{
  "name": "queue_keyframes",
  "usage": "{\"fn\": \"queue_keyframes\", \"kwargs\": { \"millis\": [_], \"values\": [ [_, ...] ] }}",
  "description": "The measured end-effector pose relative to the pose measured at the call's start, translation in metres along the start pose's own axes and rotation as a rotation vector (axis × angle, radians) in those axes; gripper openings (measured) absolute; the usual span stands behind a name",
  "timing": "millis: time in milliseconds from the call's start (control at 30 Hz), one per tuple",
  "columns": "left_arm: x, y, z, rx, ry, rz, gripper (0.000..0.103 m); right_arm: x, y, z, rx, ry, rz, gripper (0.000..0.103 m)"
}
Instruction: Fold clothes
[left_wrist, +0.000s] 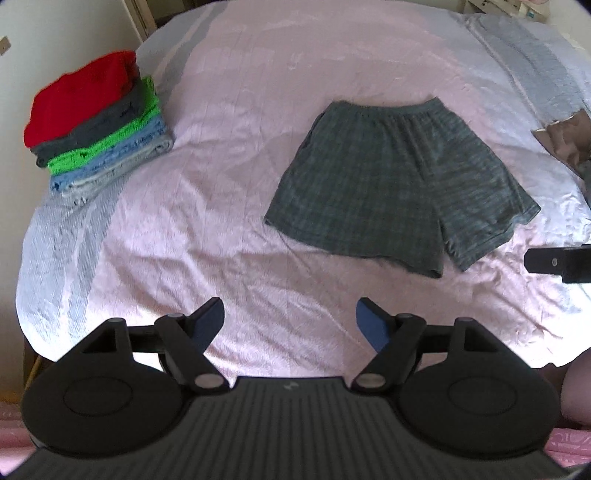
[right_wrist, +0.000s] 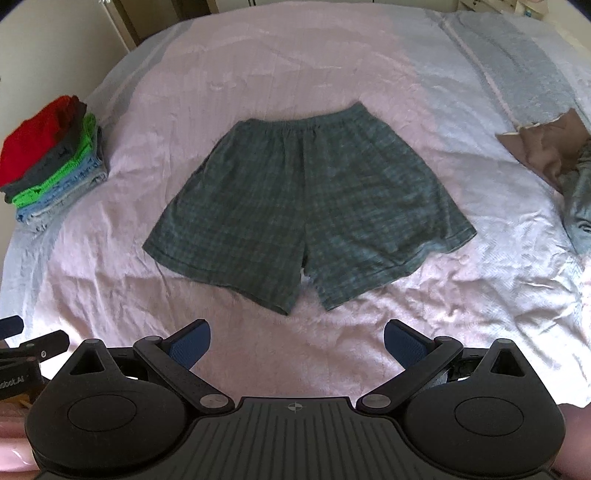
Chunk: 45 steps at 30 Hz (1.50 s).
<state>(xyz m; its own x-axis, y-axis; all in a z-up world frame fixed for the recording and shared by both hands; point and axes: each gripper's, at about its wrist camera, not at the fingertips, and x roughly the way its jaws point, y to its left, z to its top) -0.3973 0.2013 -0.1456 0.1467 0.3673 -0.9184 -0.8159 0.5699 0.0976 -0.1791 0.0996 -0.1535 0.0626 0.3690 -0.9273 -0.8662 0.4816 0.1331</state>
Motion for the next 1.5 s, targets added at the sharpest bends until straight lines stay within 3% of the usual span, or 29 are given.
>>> {"fn": "queue_keyframes", "kwargs": {
  "millis": [167,333,533,700,767,933,967,1033,1133,1233,1500],
  "values": [
    [0.024,0.000,0.007,0.002,0.034,-0.003,0.076,0.019,-0.005,0.008,0.007,0.003,0.001,0.102],
    [0.049,-0.008,0.024,0.017,0.019,-0.028,0.076,0.038,-0.037,0.011,0.079,-0.106,0.089,0.102],
    [0.100,-0.021,0.051,0.029,0.023,-0.049,0.076,0.089,-0.094,0.027,0.153,-0.111,0.079,0.102],
    [0.151,-0.037,0.079,0.046,0.037,-0.074,0.075,0.137,-0.164,0.048,0.259,-0.087,0.087,0.101],
    [0.168,-0.040,0.090,0.050,0.035,-0.083,0.075,0.147,-0.190,0.056,0.279,-0.118,0.109,0.077],
    [0.211,-0.044,0.117,0.034,0.024,-0.134,0.069,0.171,-0.248,0.085,0.274,-0.208,0.134,0.075],
    [0.217,-0.044,0.121,0.030,0.025,-0.147,0.068,0.176,-0.258,0.091,0.265,-0.221,0.149,0.067],
    [0.230,-0.045,0.130,0.025,0.024,-0.172,0.068,0.190,-0.276,0.102,0.256,-0.213,0.174,0.061],
    [0.248,-0.045,0.144,0.029,0.031,-0.192,0.062,0.208,-0.293,0.115,0.222,-0.190,0.174,0.060],
    [0.260,-0.043,0.155,0.031,0.028,-0.204,0.062,0.222,-0.306,0.123,0.173,-0.159,0.192,0.052],
    [0.290,-0.031,0.175,-0.008,0.050,-0.263,0.062,0.258,-0.334,0.136,0.117,-0.055,0.399,0.051]
  ]
}}
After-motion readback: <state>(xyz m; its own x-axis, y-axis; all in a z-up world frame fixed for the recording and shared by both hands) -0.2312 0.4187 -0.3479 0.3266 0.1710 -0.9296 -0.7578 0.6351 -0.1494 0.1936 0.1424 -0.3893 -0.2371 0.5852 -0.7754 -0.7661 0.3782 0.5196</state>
